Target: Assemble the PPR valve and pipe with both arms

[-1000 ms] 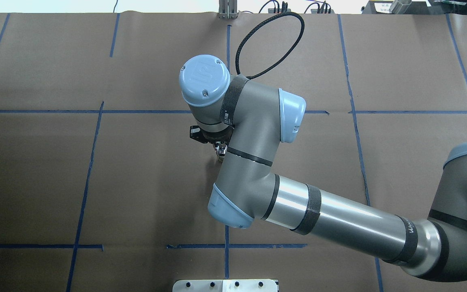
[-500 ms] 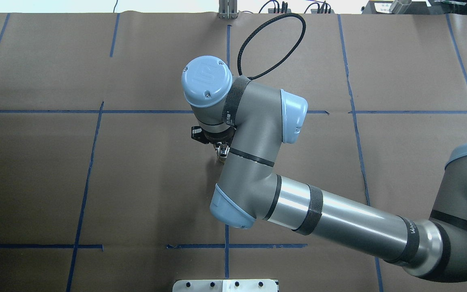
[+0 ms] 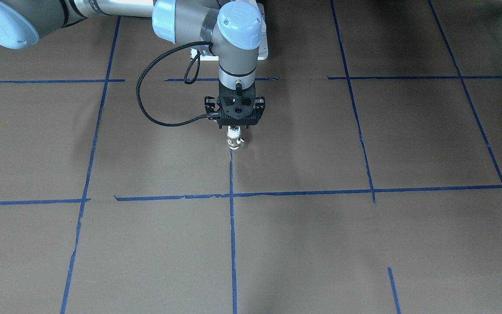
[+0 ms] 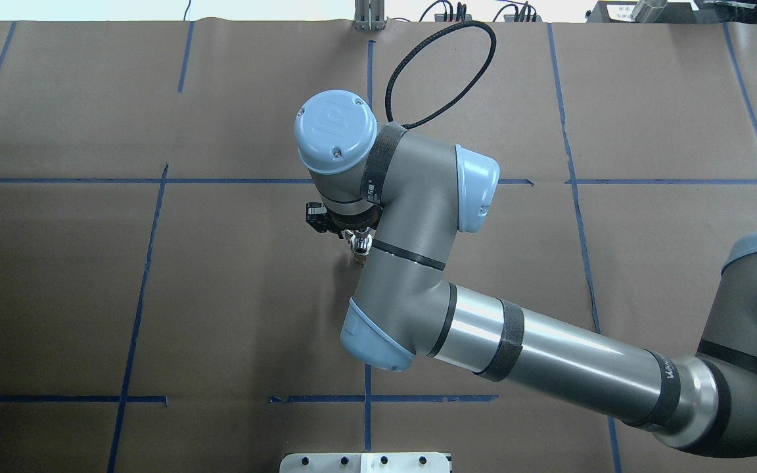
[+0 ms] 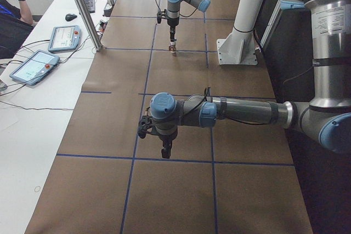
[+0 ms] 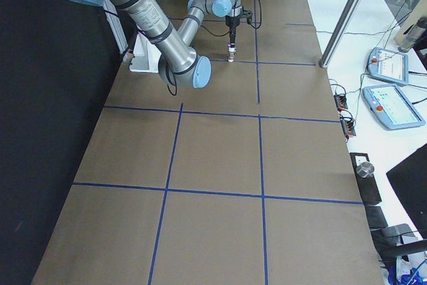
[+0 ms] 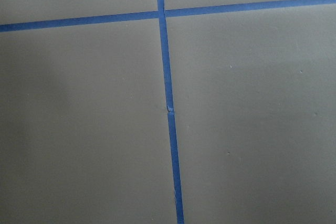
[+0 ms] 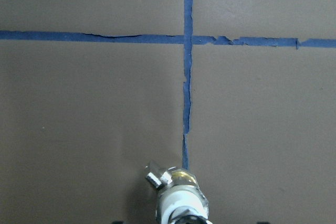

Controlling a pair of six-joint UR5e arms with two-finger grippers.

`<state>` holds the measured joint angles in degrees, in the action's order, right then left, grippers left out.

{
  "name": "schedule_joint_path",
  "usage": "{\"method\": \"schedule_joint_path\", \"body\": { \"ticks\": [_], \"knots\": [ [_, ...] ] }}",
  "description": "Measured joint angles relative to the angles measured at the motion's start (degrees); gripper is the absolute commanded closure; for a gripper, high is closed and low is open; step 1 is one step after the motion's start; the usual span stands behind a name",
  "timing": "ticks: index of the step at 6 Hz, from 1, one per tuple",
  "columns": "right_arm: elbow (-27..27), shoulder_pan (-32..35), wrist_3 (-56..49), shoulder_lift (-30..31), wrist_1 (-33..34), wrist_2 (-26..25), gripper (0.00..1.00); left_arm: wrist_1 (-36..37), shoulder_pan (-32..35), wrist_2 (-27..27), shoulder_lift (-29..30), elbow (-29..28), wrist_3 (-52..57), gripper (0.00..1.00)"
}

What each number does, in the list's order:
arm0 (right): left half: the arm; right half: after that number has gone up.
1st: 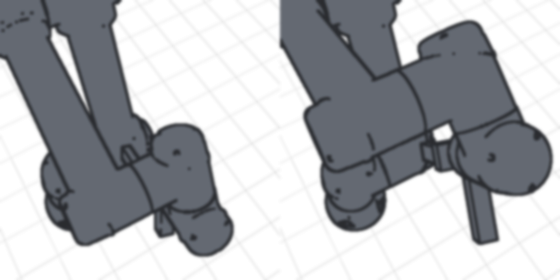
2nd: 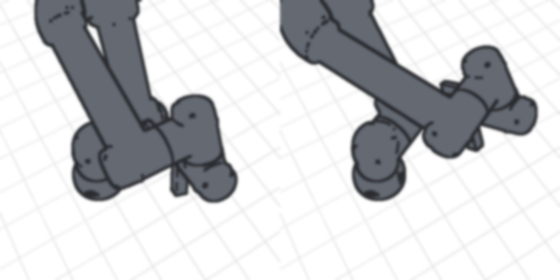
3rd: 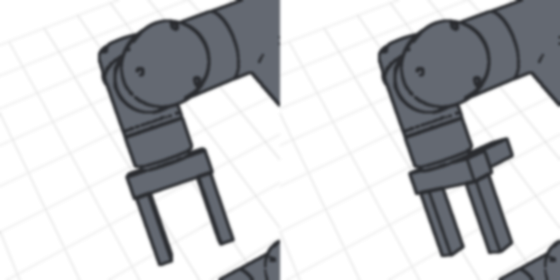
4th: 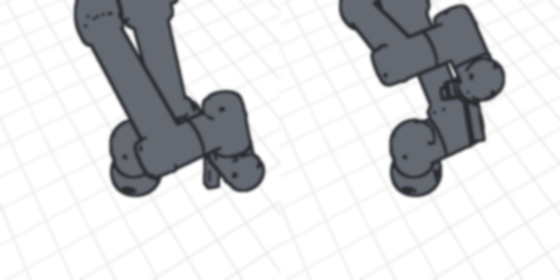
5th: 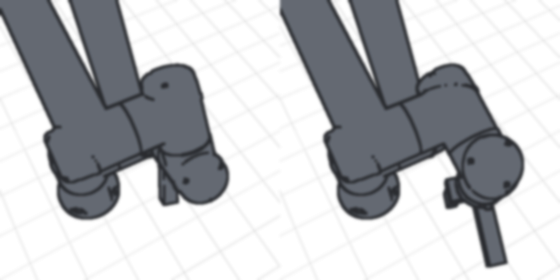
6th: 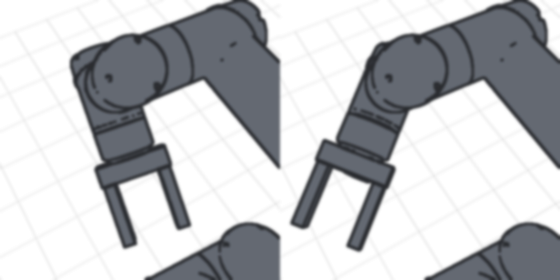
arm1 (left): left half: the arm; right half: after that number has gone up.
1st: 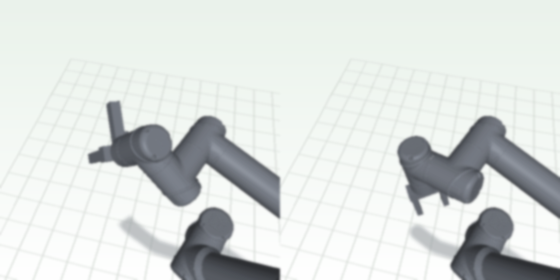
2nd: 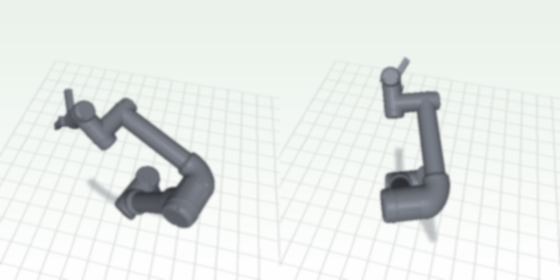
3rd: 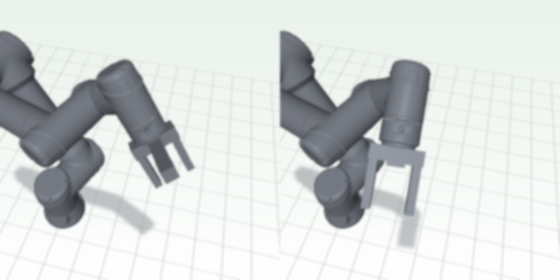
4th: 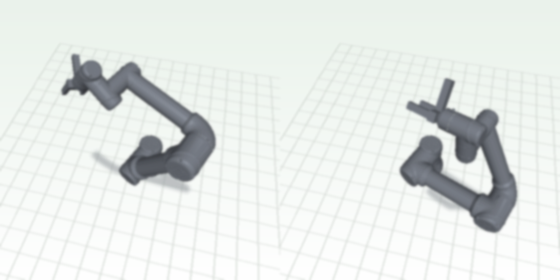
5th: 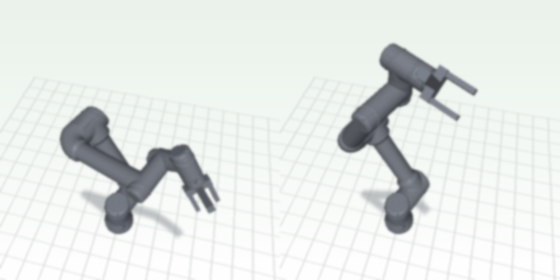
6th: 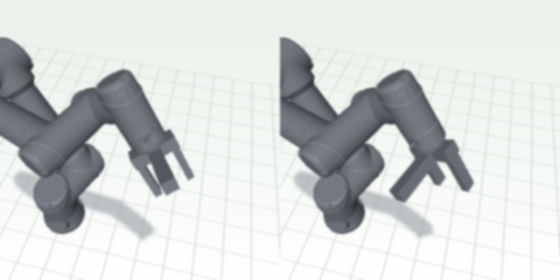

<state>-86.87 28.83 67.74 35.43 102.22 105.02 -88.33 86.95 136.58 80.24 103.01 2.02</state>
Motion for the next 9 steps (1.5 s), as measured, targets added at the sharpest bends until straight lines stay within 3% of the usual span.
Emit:
{"method": "schedule_joint_path", "body": {
  "ticks": [2, 5, 7, 9],
  "knots": [
    [-0.82, 1.74, -0.75, -0.16, 0.09, 2.25, 0.01, 0.0, 0.01, 0.0, -0.02, -0.07, 0.05, 0.0],
    [-2.01, 12.74, -10.4, 2.72, 0.54, 15.24, 0.01, 0.0, 0.06, -0.39, -0.16, -0.08, 0.61, 0.0],
    [-8.0, 22.25, -26.61, 11.27, 5.83, 20.36, 0.01, 0.0, 0.06, -0.57, -1.32, 0.01, 0.59, 0.0],
    [-15.24, 32.04, -52.18, 22.65, 13.02, 21.91, 0.0, 0.0, 0.06, -0.59, -2.04, 0.4, 0.58, 0.0]
  ]
}}
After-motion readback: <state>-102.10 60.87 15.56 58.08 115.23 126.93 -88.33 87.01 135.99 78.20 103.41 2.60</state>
